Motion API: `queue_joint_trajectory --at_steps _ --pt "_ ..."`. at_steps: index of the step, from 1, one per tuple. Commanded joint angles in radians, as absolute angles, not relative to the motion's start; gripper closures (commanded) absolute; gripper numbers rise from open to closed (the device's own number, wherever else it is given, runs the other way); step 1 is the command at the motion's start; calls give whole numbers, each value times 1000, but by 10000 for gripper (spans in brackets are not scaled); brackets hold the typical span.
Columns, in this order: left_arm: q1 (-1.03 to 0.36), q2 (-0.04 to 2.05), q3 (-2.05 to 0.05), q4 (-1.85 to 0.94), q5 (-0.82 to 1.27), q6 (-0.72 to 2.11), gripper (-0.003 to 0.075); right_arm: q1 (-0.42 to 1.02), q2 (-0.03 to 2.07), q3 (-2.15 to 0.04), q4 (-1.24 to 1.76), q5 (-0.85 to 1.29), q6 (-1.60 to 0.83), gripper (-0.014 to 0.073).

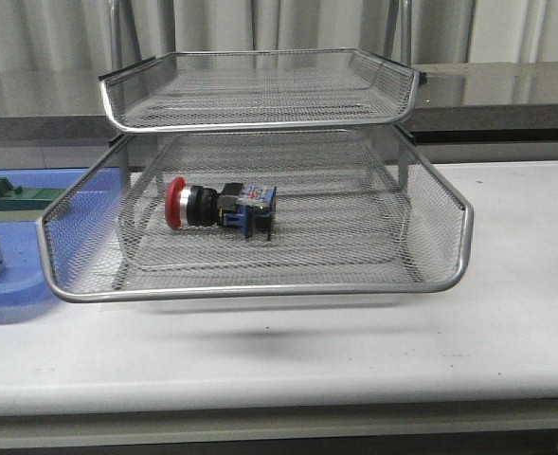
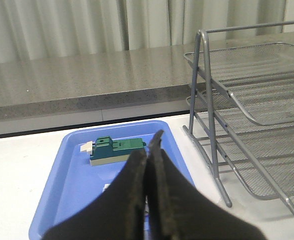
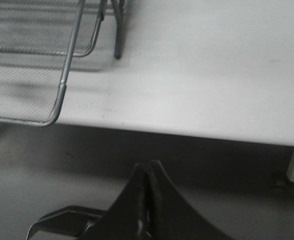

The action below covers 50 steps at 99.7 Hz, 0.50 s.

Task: Place button on rack with both arms
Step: 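Withdraw the left gripper back toward the blue tray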

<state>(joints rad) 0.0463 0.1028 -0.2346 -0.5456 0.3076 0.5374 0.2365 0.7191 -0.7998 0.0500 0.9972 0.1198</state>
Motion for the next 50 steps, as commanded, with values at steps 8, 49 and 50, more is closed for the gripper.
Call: queue_joint_trajectory --at_steps 8,49,50 --pt "45 114 -262 -569 230 529 741 238 853 -831 180 922 -7 662" --pt "45 114 -262 -569 230 529 741 362 1155 -831 297 818 -160 662" --pt "45 114 -262 -569 230 529 741 374 1163 -831 297 810 -160 662"
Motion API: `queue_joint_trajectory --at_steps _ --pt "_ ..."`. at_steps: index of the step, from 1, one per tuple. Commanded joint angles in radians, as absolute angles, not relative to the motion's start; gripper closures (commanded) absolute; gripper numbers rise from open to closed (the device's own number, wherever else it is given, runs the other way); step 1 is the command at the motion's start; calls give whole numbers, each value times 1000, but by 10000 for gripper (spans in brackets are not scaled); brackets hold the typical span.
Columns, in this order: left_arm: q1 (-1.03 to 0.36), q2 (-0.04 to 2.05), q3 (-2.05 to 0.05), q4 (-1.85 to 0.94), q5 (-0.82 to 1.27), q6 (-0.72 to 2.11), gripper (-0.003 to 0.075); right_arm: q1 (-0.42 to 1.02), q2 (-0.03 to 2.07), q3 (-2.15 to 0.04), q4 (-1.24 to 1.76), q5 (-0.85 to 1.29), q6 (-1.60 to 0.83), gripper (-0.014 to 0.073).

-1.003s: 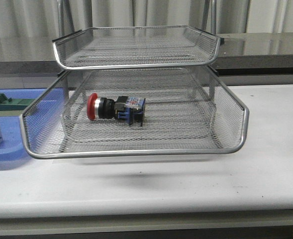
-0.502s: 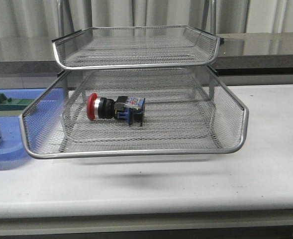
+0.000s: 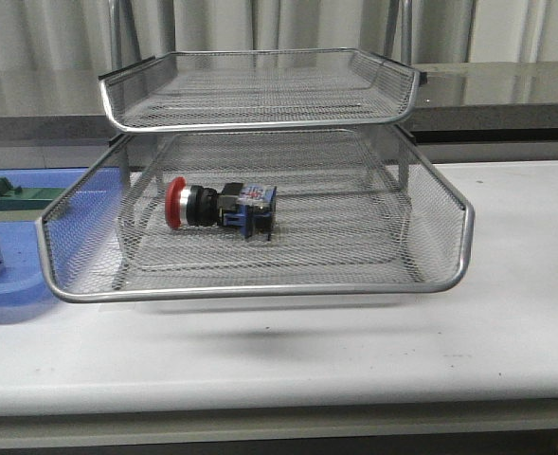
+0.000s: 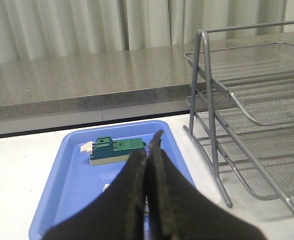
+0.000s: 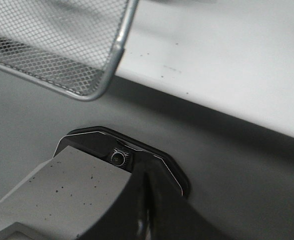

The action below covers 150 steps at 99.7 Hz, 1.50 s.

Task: Place button on rack with both arms
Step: 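Push the middle tray back into the rack with the right gripper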

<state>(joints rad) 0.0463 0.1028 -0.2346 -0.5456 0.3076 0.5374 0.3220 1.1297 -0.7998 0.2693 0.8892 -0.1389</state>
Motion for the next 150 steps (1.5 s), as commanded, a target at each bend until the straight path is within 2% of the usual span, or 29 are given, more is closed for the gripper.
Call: queue_joint_trajectory --at_steps 1,32,60,107,150 --pt "45 114 -262 -569 230 529 741 380 1167 -831 297 805 -160 662" --pt "45 114 -262 -569 230 529 741 614 1333 -831 297 701 -160 662" --pt "45 114 -262 -569 230 529 741 735 1375 -831 298 628 -159 662" --pt "45 114 -262 -569 230 529 741 754 1478 -833 281 459 -159 662" --pt "45 114 -262 -569 230 529 741 719 1491 -833 123 335 -159 662"
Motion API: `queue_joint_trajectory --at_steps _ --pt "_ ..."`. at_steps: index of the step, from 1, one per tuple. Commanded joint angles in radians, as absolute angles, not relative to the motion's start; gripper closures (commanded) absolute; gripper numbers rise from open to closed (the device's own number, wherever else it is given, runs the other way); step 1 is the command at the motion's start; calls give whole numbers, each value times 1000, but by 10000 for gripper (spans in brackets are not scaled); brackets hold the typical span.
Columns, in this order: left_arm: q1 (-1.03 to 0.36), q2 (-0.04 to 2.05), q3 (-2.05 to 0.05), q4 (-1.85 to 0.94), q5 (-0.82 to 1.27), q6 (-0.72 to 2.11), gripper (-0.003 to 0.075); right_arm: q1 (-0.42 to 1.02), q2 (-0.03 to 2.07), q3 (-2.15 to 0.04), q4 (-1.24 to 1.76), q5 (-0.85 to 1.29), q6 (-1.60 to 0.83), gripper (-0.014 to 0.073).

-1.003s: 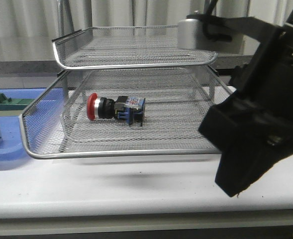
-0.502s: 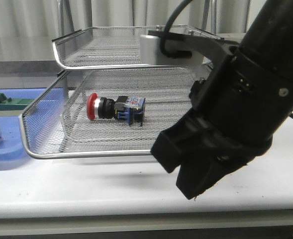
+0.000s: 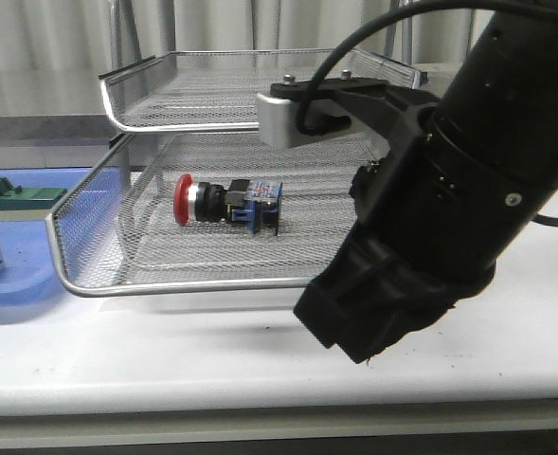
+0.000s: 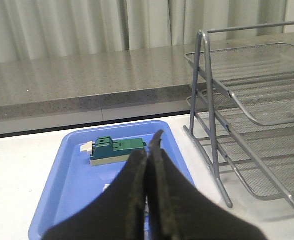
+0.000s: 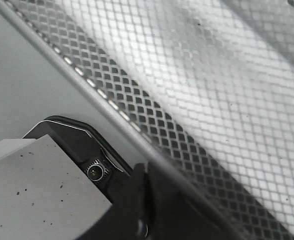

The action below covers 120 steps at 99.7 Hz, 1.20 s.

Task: Place button on rack with both arms
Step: 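Push the middle tray back into the rack with the right gripper, then withdraw the right gripper away from the rack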

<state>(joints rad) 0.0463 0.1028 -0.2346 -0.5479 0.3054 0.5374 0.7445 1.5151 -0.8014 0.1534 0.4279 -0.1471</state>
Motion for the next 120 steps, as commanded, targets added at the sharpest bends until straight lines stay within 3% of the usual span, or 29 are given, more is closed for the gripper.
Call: queue_joint_trajectory --at_steps 1,53,120 --pt "45 114 -262 -569 230 529 741 714 1492 -833 123 334 -159 662" --pt "45 114 -262 -569 230 529 741 625 1646 -1084 48 360 -159 662" --pt "45 114 -262 -569 230 529 741 568 1734 -1248 12 396 -159 662"
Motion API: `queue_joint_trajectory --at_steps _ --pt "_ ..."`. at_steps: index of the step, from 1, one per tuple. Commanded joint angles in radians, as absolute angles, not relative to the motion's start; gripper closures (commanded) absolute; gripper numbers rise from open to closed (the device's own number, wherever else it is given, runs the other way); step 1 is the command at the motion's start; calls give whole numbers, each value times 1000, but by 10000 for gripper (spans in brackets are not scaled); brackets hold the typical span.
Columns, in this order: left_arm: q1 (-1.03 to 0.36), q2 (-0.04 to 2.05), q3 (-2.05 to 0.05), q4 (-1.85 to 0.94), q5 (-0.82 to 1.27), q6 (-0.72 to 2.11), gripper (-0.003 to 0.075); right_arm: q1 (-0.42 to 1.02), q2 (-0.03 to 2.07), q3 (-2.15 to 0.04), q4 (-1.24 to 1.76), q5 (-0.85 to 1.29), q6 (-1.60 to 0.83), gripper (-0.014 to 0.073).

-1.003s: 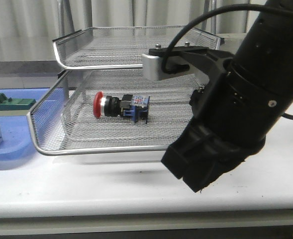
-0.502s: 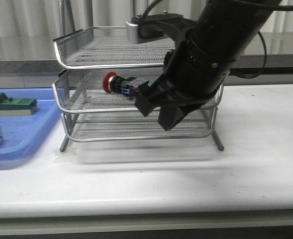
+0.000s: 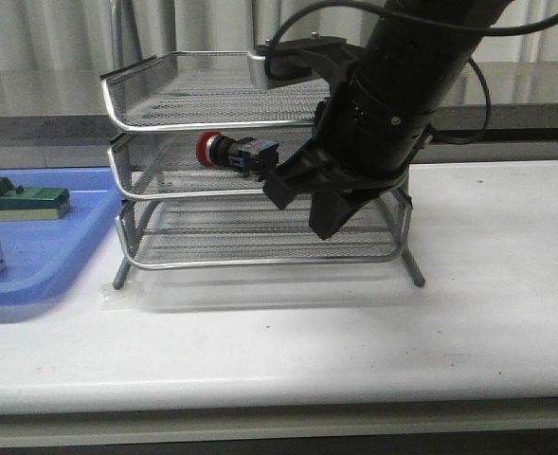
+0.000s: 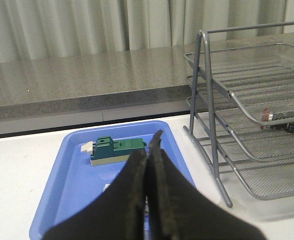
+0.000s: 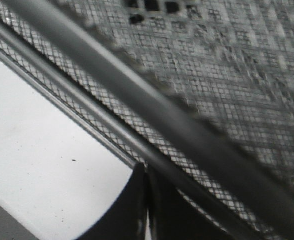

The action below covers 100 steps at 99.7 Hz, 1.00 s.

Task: Place button on rack with both arms
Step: 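Withdraw the right gripper away from the rack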

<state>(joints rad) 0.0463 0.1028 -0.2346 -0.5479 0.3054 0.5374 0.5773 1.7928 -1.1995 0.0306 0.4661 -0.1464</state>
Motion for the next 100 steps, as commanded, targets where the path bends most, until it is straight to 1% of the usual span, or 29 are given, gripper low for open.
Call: queue_joint_trajectory --at_steps 1,29,51,78,100 --pt "45 114 -262 -569 230 529 741 570 1733 -1248 16 402 -159 662" --pt "45 114 -262 -569 230 529 741 573 1611 -1241 56 543 -158 662" --pt "45 114 -262 -569 230 529 741 541 1458 -1172 49 550 -132 662" --pt "45 114 -262 -569 230 529 741 385 1234 -1024 41 549 -105 662" --pt "45 114 -262 -569 230 529 741 260 1011 -884 41 526 -104 662"
